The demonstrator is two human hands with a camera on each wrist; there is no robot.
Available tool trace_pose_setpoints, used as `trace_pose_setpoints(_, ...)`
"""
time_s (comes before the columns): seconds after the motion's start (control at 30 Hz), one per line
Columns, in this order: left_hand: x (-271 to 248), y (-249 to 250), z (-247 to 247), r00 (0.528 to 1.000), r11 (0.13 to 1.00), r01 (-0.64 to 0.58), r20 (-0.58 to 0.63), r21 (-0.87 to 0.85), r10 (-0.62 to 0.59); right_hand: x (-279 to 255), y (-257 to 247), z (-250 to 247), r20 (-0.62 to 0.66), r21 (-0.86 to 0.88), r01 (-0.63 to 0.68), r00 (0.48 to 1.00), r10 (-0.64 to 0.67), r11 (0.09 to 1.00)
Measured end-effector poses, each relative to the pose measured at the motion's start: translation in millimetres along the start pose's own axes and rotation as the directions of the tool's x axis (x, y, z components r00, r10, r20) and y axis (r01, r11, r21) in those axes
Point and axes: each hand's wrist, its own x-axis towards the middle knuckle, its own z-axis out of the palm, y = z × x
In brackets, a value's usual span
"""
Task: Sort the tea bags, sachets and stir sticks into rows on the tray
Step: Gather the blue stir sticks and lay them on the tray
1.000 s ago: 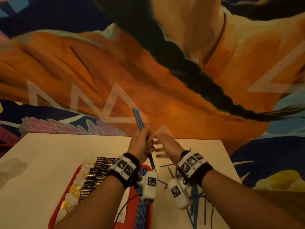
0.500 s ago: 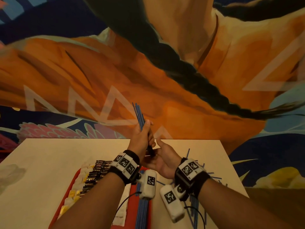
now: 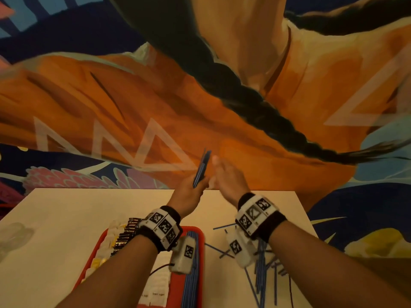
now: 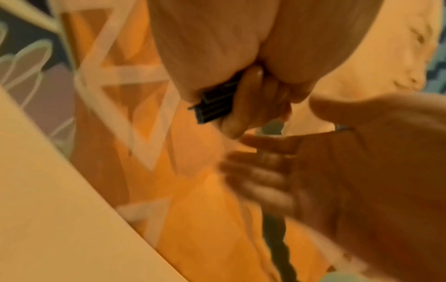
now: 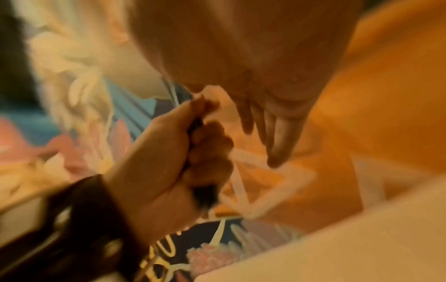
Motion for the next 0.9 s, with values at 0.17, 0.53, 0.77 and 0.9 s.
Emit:
trace_pose_setpoints(0.17,4,8,-13,0.979,0.901,-0.123,0.201,0.417,0.041,20,-32,-14,-0.013,-0.225,0.28,0.957,-0.29,0.933)
trace_pose_setpoints(0.53,21,37,-45,0.968,0.595,-0.107,0.22,0.797,-0.122,9,-31,-4,0.466,-0.663,0.355,0.885,-0.008,0.659)
trace_pose_setpoints(0.77,18,50,-47,0.971,0.518,-0.163,0.229,0.84,-0.065,1,-37,4,0.428,-0.833,0.42,0.902,-0.063,0.359)
trace_pose_setpoints(0.9,15,53,-44,0.973,0.538,-0.182,0.228,0.823,-0.02,3,-33,6,0.307,-0.881,0.331,0.944,-0.125,0.338)
